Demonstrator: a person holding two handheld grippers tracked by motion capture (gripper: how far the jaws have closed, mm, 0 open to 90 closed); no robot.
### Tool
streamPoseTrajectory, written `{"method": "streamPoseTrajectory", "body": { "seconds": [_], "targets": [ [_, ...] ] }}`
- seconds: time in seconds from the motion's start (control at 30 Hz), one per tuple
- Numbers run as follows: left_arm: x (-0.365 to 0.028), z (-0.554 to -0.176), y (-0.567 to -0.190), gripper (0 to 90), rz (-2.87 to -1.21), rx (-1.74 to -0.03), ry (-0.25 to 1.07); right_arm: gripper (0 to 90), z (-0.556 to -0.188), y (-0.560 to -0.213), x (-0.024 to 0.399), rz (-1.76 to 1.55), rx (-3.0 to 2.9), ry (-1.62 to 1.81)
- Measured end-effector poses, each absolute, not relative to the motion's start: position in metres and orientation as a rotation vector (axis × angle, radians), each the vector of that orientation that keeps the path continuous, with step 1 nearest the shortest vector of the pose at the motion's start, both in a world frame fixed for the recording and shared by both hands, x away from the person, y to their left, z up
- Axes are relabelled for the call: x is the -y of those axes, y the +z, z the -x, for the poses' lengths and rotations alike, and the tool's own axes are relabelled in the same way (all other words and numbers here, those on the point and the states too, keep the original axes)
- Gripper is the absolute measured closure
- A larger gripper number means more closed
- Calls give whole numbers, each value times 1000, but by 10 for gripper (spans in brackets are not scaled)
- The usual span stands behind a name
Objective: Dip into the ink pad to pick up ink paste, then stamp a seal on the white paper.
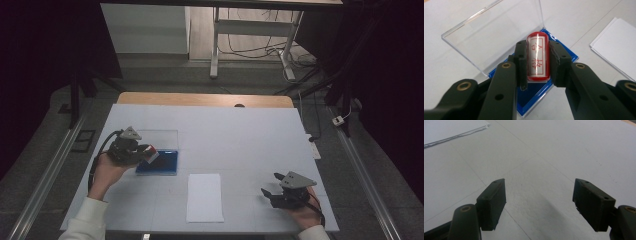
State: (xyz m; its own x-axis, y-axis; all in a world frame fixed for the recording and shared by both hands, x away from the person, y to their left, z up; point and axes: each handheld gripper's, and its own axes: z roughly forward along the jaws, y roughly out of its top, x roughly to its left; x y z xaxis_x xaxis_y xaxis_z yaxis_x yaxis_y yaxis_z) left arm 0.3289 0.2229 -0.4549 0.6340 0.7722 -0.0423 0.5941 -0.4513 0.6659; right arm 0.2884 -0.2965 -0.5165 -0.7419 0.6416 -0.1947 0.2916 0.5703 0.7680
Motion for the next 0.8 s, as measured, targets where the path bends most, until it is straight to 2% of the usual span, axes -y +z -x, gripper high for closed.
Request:
{"method": "streamPoseTrajectory", "body": {
  "seconds": [0.8],
  "targets": [
    [-218,-315,-435,699,-2124,-948,320,262,-289,-517,296,-745,-2351,1025]
  ]
}}
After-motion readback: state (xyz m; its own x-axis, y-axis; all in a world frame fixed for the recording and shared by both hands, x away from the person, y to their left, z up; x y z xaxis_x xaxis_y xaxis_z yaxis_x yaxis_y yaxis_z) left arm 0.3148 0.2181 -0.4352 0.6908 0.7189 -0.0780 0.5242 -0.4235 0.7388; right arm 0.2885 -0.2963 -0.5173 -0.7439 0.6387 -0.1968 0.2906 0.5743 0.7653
